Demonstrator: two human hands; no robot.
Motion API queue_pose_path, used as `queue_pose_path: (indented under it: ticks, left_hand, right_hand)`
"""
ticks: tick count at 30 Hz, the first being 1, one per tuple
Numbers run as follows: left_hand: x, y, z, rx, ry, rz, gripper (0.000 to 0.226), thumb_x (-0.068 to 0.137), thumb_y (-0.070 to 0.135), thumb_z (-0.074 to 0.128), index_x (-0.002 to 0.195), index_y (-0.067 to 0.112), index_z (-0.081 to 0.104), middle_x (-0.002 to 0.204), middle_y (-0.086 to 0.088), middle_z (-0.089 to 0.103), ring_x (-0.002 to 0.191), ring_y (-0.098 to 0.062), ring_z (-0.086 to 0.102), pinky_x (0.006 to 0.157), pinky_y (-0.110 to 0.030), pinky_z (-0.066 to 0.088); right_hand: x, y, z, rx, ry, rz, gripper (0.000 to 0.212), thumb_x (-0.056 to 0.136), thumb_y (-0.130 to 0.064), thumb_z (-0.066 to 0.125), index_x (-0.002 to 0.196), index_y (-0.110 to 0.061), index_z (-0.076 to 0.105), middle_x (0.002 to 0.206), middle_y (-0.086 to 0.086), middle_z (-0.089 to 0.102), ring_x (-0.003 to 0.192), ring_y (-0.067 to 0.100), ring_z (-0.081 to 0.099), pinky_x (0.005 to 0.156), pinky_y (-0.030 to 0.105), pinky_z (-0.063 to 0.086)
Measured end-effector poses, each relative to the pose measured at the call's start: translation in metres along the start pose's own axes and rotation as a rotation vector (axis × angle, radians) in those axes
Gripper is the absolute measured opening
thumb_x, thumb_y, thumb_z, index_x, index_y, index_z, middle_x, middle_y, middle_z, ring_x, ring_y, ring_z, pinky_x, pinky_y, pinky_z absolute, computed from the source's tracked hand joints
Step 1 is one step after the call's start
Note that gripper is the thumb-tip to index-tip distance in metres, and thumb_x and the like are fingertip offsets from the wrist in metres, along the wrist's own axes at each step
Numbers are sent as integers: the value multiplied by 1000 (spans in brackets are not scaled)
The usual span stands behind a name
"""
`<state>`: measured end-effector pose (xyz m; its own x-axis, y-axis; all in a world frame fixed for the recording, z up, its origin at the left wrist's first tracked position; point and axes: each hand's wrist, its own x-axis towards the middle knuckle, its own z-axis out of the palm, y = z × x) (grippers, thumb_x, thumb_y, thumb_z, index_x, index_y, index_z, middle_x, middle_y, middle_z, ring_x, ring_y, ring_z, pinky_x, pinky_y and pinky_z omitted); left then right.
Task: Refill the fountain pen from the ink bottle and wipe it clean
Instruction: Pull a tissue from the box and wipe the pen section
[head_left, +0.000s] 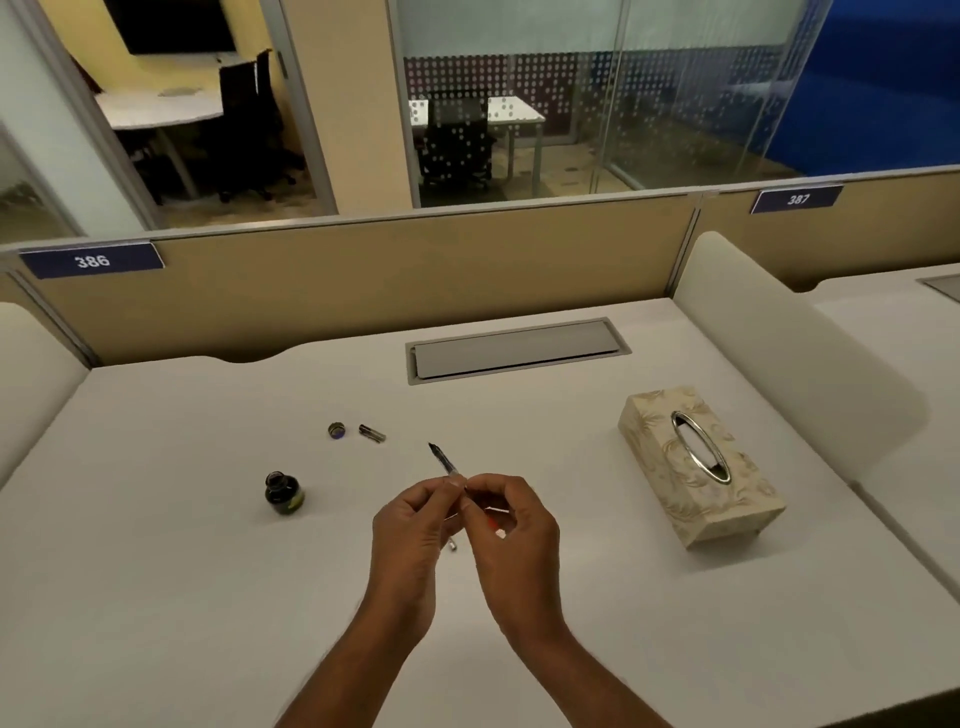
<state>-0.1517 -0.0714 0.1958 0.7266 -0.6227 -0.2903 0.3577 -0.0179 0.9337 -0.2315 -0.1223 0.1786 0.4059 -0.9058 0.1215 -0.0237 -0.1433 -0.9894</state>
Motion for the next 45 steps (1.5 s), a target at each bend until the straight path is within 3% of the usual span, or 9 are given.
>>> queue_pose_path:
  ticks: [4, 8, 13, 20, 29, 34, 37, 41, 45]
  left_hand:
    - [-7, -7, 35, -74, 9, -53, 20, 97, 13, 63, 96, 0, 78, 101, -22, 77, 99, -34, 76, 87, -33, 59]
    - [-7, -12, 56, -119, 23, -106, 20, 96, 10, 64, 100, -5, 75, 101, -24, 77, 100, -38, 75, 91, -42, 58]
    - [2, -13, 68, -163, -1, -162, 20, 94, 7, 65, 103, -9, 72, 101, -26, 77, 95, -37, 76, 81, -38, 63]
    - [12, -20, 80, -167, -34, -228, 18, 93, 7, 66, 102, -8, 71, 96, -25, 77, 89, -34, 77, 73, -33, 65]
    - [21, -26, 91, -192, -30, -264, 15, 93, 7, 65, 100, -6, 71, 92, -22, 77, 83, -31, 77, 70, -32, 65]
    - [23, -27, 95, -197, -16, -263, 16, 93, 7, 66, 101, -6, 71, 90, -22, 77, 84, -32, 77, 72, -33, 65]
    - [24, -28, 97, -199, -7, -268, 15, 93, 7, 66, 100, -6, 71, 89, -21, 77, 82, -31, 77, 71, -32, 65]
    - [23, -27, 100, -202, -1, -269, 14, 94, 7, 65, 98, -5, 71, 87, -20, 77, 81, -30, 76, 71, -32, 66]
    - [23, -26, 101, -208, 8, -264, 14, 94, 7, 66, 97, -5, 71, 86, -20, 77, 81, -30, 76, 73, -33, 66]
  right_hand:
    - [13, 2, -53, 7, -98, 14, 14, 91, -22, 73, 101, -28, 68, 97, -17, 70, 97, 8, 68, 82, 18, 56]
    - [27, 5, -99, 9, -99, 43, 17, 88, -26, 76, 103, -23, 69, 99, -10, 72, 95, 7, 68, 79, 16, 56]
    - [65, 40, -174, -16, 183, 81, 9, 88, -13, 75, 94, -18, 73, 92, -3, 74, 88, 11, 70, 76, 20, 56]
    - [120, 106, -257, -438, 428, 65, 13, 88, -1, 67, 94, -12, 71, 98, 3, 70, 91, 23, 68, 79, 41, 57]
    - [170, 137, -281, -768, 113, 18, 30, 78, 5, 70, 101, -14, 71, 113, 7, 67, 108, 30, 61, 89, 45, 54]
    - [192, 140, -288, -917, -53, 76, 31, 79, 2, 69, 103, -18, 72, 108, 4, 63, 98, 29, 63, 80, 41, 53]
    - [203, 140, -288, -1051, -158, 92, 32, 80, -3, 69, 107, -20, 70, 114, 4, 58, 104, 30, 60, 83, 42, 51]
    - [212, 139, -285, -1147, -209, 102, 27, 84, -10, 69, 110, -20, 70, 115, 7, 55, 106, 32, 58, 86, 45, 50]
    - [214, 142, -281, -1216, -181, 78, 14, 85, -10, 68, 96, -18, 72, 107, 7, 54, 97, 33, 60, 82, 43, 49]
